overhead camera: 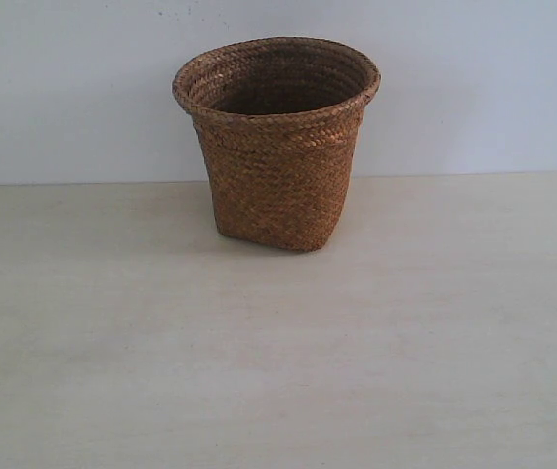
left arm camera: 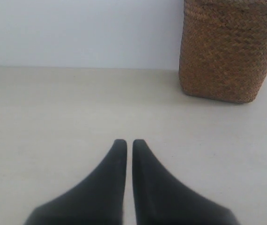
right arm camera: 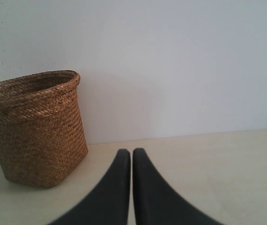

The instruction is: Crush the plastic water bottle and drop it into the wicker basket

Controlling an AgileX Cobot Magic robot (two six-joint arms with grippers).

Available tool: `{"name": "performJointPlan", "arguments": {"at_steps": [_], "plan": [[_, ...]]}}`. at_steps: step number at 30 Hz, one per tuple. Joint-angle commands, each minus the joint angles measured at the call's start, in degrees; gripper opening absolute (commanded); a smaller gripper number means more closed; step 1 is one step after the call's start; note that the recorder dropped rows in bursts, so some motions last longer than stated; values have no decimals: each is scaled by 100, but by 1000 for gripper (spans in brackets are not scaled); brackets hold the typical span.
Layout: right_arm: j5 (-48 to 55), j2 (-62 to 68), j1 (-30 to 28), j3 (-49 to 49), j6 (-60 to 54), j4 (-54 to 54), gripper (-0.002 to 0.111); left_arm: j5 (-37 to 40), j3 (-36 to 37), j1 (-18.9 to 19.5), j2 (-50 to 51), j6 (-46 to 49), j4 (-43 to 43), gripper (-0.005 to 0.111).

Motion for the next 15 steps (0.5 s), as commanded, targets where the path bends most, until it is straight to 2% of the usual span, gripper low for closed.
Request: {"name": "performJointPlan", "arguments": {"at_steps": [1, 15], "plan": [[-58, -23, -7, 10, -34, 5, 0, 0, 18, 18, -15, -67, 18, 4], [-58, -23, -7, 10, -301, -19, 0, 0, 18, 18, -15, -67, 18, 4]]}}
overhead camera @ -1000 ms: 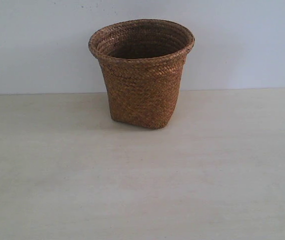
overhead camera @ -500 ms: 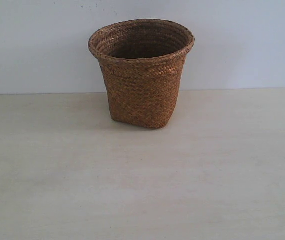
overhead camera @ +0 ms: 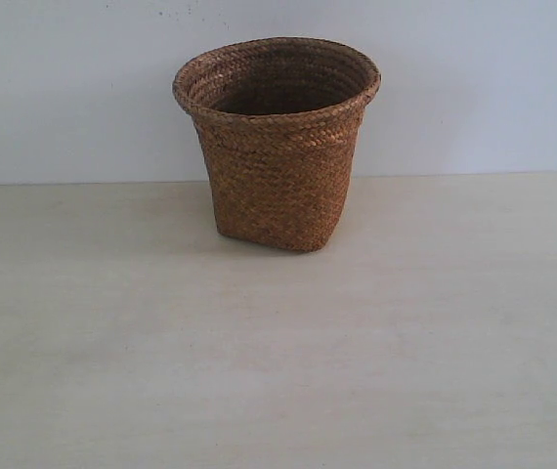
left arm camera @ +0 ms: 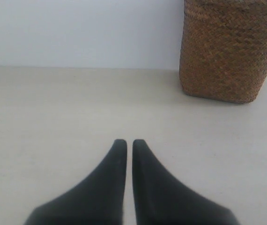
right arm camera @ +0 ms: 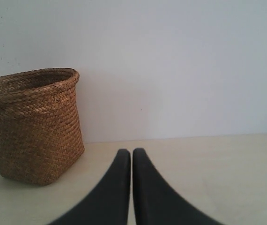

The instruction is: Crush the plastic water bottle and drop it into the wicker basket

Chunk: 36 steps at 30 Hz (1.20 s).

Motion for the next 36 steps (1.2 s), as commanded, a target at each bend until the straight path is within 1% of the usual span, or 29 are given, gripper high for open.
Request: {"name": "performJointPlan", "arguments": {"at_steps": [1, 6, 8, 12, 14, 18, 26, 36], "plan": [[-13, -23, -7, 10, -256, -19, 0, 0, 18, 18, -15, -53, 5, 4], [724, -23, -7, 42, -819, -19, 0, 0, 18, 18, -15, -53, 5, 4], [855, -23, -7, 180, -1035, -19, 0, 0, 18, 18, -15, -53, 5, 4], [793, -23, -7, 333, -1046, 0, 0, 0, 18, 18, -15, -53, 5, 4], [1174, -23, -7, 333, -1012, 36, 0, 0, 18, 18, -15, -53, 5, 4], [1425, -23, -7, 333, -1012, 36, 0, 0, 18, 18, -15, -53, 5, 4], [1498, -23, -7, 333, -795, 36, 0, 0, 18, 18, -15, -53, 5, 4], [1550, -23, -7, 333, -795, 36, 0, 0, 18, 18, -15, -53, 5, 4]]}}
